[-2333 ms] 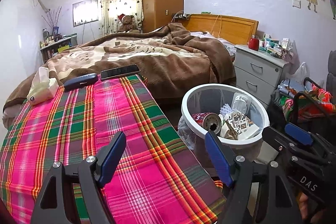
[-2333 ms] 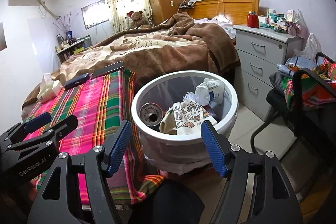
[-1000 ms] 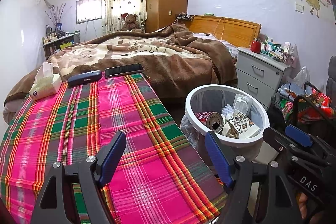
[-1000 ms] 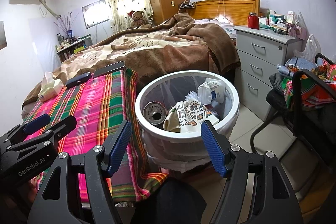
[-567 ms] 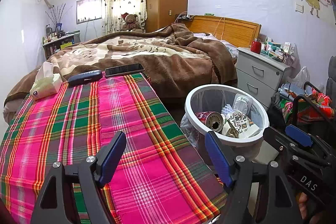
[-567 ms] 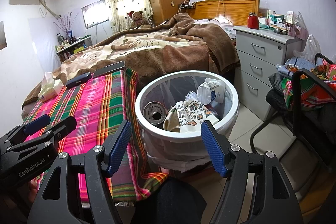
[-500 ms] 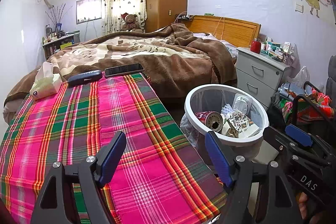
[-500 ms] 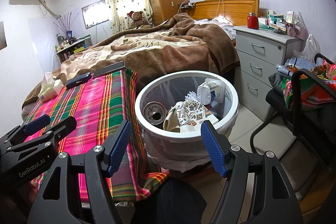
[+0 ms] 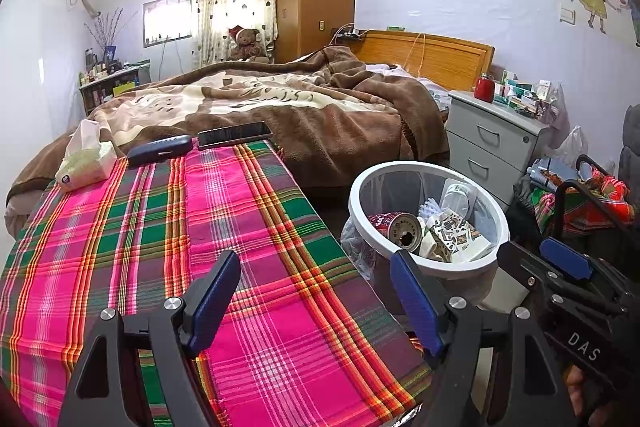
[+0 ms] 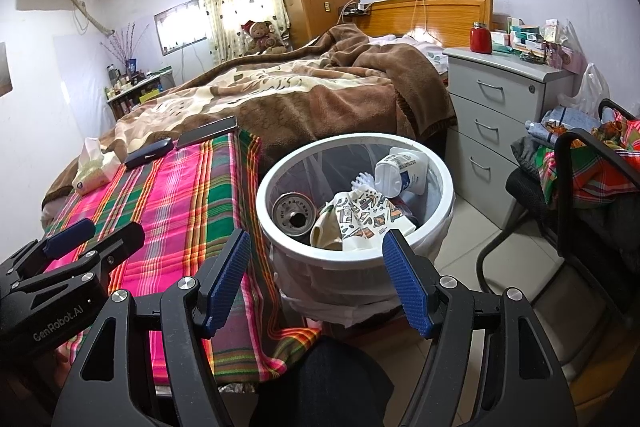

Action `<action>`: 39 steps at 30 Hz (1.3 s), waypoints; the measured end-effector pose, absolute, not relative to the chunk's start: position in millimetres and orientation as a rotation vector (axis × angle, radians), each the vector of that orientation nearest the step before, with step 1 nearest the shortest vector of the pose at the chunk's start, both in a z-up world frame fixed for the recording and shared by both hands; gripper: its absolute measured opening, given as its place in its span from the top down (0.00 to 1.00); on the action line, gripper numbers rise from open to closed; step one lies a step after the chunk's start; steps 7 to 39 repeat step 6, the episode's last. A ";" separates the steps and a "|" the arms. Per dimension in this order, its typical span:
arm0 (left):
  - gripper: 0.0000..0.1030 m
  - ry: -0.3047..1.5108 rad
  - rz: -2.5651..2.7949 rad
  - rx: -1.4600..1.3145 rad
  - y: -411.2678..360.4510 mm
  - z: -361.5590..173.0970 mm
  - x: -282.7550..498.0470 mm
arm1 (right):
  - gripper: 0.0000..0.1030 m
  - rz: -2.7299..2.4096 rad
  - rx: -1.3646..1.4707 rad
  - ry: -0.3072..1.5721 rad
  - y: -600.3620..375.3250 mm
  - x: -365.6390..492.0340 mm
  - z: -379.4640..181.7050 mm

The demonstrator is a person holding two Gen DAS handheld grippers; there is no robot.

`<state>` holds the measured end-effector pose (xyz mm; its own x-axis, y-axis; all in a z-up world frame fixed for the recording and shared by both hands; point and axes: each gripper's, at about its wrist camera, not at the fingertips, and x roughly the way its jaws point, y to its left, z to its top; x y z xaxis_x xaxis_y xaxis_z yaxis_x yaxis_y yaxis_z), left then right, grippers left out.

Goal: Collect trash

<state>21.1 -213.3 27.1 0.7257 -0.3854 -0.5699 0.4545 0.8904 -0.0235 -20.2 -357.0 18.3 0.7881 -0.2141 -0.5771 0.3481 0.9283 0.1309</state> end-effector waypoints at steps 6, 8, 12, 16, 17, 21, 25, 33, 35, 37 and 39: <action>0.25 0.603 -0.462 0.120 -213.5 26.1 18.6 | 0.32 -0.307 0.237 0.591 -357.0 -20.1 18.1; 0.25 0.603 -0.462 0.120 -213.5 26.1 18.6 | 0.32 -0.307 0.237 0.591 -357.0 -20.1 18.1; 0.25 0.603 -0.462 0.120 -213.5 26.1 18.6 | 0.32 -0.307 0.237 0.591 -357.0 -20.1 18.1; 0.25 0.603 -0.462 0.120 -213.5 26.1 18.6 | 0.32 -0.307 0.237 0.591 -357.0 -20.1 18.1; 0.25 0.603 -0.462 0.120 -213.5 26.1 18.6 | 0.32 -0.307 0.237 0.591 -357.0 -20.1 18.1; 0.25 0.603 -0.462 0.120 -213.5 26.1 18.6 | 0.32 -0.307 0.237 0.591 -357.0 -20.1 18.1; 0.25 0.603 -0.462 0.120 -213.5 26.1 18.6 | 0.32 -0.307 0.237 0.591 -357.0 -20.1 18.1; 0.25 0.603 -0.462 0.120 -213.5 26.1 18.6 | 0.32 -0.307 0.237 0.591 -357.0 -20.1 18.1; 0.25 0.603 -0.462 0.120 -213.5 26.1 18.6 | 0.32 -0.307 0.237 0.591 -357.0 -20.1 18.1; 0.25 0.603 -0.462 0.120 -213.5 26.1 18.6 | 0.32 -0.307 0.237 0.591 -357.0 -20.1 18.1; 0.25 0.603 -0.462 0.120 -213.5 26.1 18.6 | 0.32 -0.307 0.237 0.591 -357.0 -20.1 18.1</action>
